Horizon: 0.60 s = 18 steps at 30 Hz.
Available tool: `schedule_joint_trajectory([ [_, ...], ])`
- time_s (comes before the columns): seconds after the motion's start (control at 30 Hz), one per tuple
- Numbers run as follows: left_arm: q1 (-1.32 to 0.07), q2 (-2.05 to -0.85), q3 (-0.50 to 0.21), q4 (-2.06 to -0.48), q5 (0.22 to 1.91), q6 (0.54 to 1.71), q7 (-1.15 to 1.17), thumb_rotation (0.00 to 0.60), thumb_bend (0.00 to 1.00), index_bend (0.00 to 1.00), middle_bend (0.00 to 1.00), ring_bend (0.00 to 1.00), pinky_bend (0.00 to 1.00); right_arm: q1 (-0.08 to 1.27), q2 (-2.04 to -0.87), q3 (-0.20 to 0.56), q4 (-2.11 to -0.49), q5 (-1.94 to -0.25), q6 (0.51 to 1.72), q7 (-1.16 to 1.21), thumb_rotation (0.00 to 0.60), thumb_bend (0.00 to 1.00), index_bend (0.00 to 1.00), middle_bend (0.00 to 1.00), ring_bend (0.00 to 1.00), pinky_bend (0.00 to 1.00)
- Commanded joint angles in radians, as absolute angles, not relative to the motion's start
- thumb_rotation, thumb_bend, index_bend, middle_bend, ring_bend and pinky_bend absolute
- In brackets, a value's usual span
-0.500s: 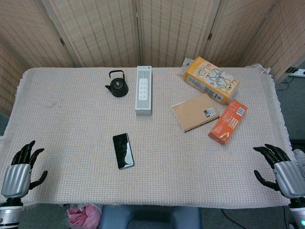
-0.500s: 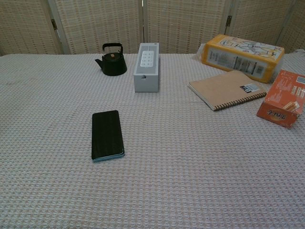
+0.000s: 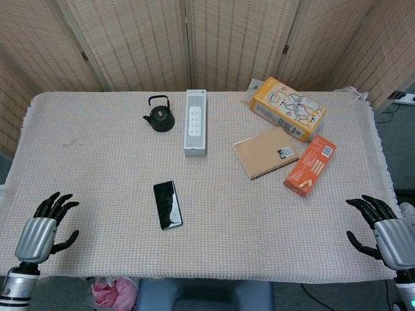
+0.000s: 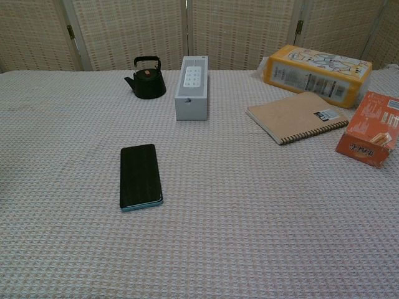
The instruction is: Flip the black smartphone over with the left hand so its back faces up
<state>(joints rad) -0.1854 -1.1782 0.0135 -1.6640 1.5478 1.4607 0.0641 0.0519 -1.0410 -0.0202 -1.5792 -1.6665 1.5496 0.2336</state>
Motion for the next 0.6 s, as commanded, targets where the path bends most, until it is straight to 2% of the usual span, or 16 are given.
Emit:
schedule_joint_trajectory([
  [0.03,-0.262,-1.144,0.005,-1.676,1.607,1.375,0.028,0.600,0.32,0.27,0.21,0.12,0.16,0.055,-1.041,-0.020,-1.581,-1.668,1.545,0.231,0.600,0.27,0.20,0.23,0.14,0.18],
  [0.43,-0.543,-1.172,-0.048,-1.680,1.717,1.086,-0.140,0.589,0.32,0.29,0.27,0.14,0.16,0.066,-1.042,-0.016,-1.589,-1.659,1.525,0.219,0.600,0.27,0.20,0.23,0.14,0.18],
  [0.5,-0.585,-1.191,-0.053,-1.677,1.707,1.029,-0.149,0.519,0.32,0.28,0.27,0.14,0.16,0.066,-1.041,-0.016,-1.590,-1.655,1.523,0.218,0.600,0.27,0.20,0.23,0.14,0.18],
  [0.6,-0.642,-1.211,-0.067,-1.674,1.673,0.941,-0.129,0.321,0.31,0.27,0.26,0.14,0.16,0.066,-1.037,-0.014,-1.592,-1.650,1.522,0.217,0.600,0.27,0.20,0.23,0.14,0.18],
])
